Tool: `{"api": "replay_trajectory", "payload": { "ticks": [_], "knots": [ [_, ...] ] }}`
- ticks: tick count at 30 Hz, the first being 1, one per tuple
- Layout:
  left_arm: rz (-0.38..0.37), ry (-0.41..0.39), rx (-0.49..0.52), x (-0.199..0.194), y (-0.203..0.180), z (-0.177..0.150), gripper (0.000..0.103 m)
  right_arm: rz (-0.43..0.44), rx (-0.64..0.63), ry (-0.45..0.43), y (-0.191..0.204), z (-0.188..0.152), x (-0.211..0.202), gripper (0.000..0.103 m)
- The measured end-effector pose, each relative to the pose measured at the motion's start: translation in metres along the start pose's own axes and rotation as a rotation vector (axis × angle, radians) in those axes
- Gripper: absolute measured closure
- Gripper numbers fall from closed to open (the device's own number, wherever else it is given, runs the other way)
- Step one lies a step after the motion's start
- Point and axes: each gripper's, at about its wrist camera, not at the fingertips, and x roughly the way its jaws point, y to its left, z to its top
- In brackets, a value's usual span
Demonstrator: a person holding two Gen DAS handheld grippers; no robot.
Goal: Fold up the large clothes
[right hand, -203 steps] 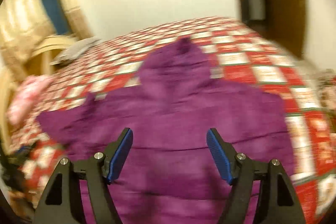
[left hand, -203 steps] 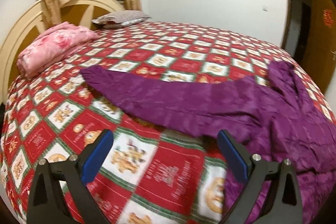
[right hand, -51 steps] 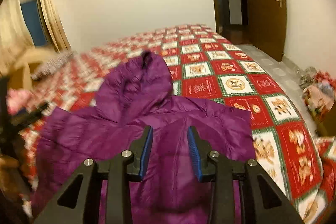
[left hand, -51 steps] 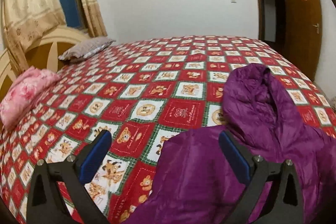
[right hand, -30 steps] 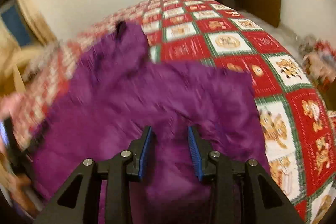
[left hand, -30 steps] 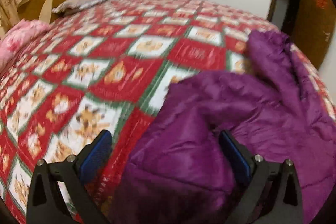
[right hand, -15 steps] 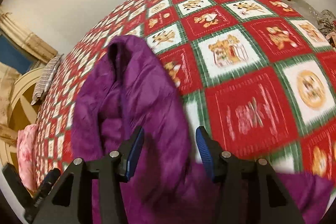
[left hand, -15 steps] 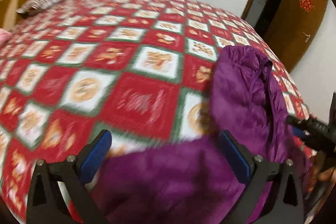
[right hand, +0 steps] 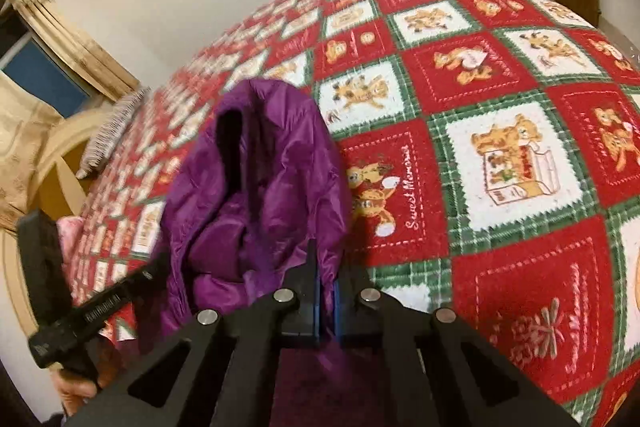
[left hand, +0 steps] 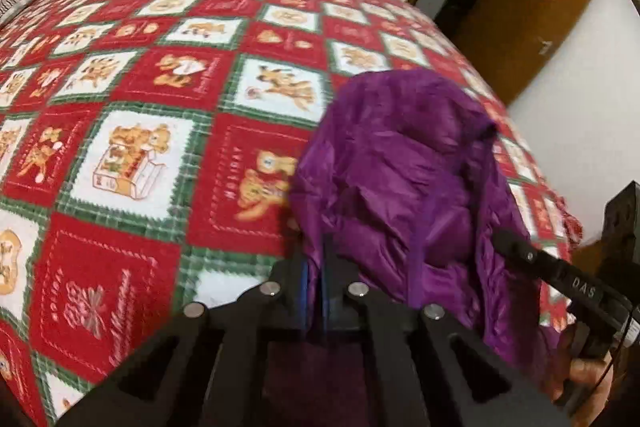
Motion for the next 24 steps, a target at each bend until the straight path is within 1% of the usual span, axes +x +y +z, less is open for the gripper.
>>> {"api": "replay_trajectory", "payload": {
  "ticks": [3, 4, 6, 7, 9, 10, 11, 12, 13, 14, 15, 16, 17, 18, 19, 20, 21, 22, 23, 24],
  "knots": [
    [-0.062, -0.087, 0.012, -0.034, -0.005, -0.006, 0.099, 0.050, -0.027, -0.069, 0.009, -0.006, -0.033, 0.101],
    [-0.107, -0.116, 0.006, -0.051, -0.008, -0.010, 0.099, 0.060, -0.032, -0.076, 0.013, -0.007, -0.040, 0.101],
    [-0.158, -0.159, 0.013, -0.077, -0.014, -0.016, 0.099, 0.088, -0.058, -0.101, 0.023, -0.015, -0.068, 0.101],
    [-0.170, -0.197, 0.035, -0.097, -0.020, -0.024, 0.099, 0.103, -0.072, -0.111, 0.027, -0.021, -0.082, 0.101],
    [-0.191, -0.249, 0.079, -0.124, -0.030, -0.038, 0.099, 0.128, -0.097, -0.126, 0.036, -0.034, -0.105, 0.101],
    [-0.203, -0.272, 0.104, -0.137, -0.034, -0.048, 0.099, 0.147, -0.119, -0.134, 0.040, -0.046, -0.121, 0.101],
    [-0.211, -0.288, 0.122, -0.142, -0.037, -0.052, 0.099, 0.156, -0.143, -0.139, 0.043, -0.059, -0.135, 0.101],
    [-0.217, -0.307, 0.144, -0.150, -0.037, -0.064, 0.099, 0.153, -0.163, -0.141, 0.045, -0.072, -0.147, 0.101],
    [-0.212, -0.323, 0.171, -0.160, -0.037, -0.085, 0.099, 0.147, -0.190, -0.143, 0.048, -0.089, -0.159, 0.101],
    [-0.205, -0.332, 0.183, -0.158, -0.035, -0.091, 0.099, 0.136, -0.223, -0.143, 0.050, -0.108, -0.169, 0.101],
    [-0.179, -0.350, 0.199, -0.160, -0.034, -0.105, 0.098, 0.118, -0.246, -0.143, 0.048, -0.123, -0.175, 0.101],
    [-0.135, -0.374, 0.212, -0.162, -0.032, -0.123, 0.097, 0.051, -0.312, -0.161, 0.049, -0.151, -0.184, 0.101],
    [-0.103, -0.385, 0.216, -0.161, -0.029, -0.136, 0.092, 0.020, -0.339, -0.169, 0.048, -0.165, -0.185, 0.101],
    [-0.059, -0.370, 0.219, -0.157, -0.026, -0.153, 0.075, -0.008, -0.358, -0.166, 0.046, -0.181, -0.184, 0.100],
    [-0.037, -0.349, 0.217, -0.152, -0.023, -0.160, 0.043, -0.043, -0.361, -0.137, 0.042, -0.198, -0.179, 0.100],
    [-0.006, -0.336, 0.206, -0.149, -0.019, -0.170, 0.027, -0.078, -0.357, -0.111, 0.039, -0.209, -0.174, 0.099],
    [0.015, -0.342, 0.195, -0.148, -0.015, -0.175, 0.016, -0.110, -0.355, -0.090, 0.036, -0.219, -0.171, 0.099],
    [0.043, -0.358, 0.173, -0.152, -0.010, -0.184, 0.013, -0.148, -0.355, -0.069, 0.033, -0.234, -0.167, 0.099],
    [0.055, -0.361, 0.152, -0.154, -0.005, -0.189, 0.011, -0.168, -0.351, -0.068, 0.031, -0.242, -0.167, 0.098],
    [0.047, -0.355, 0.123, -0.160, 0.004, -0.195, 0.006, -0.183, -0.345, -0.068, 0.029, -0.250, -0.169, 0.098]
  ]
}}
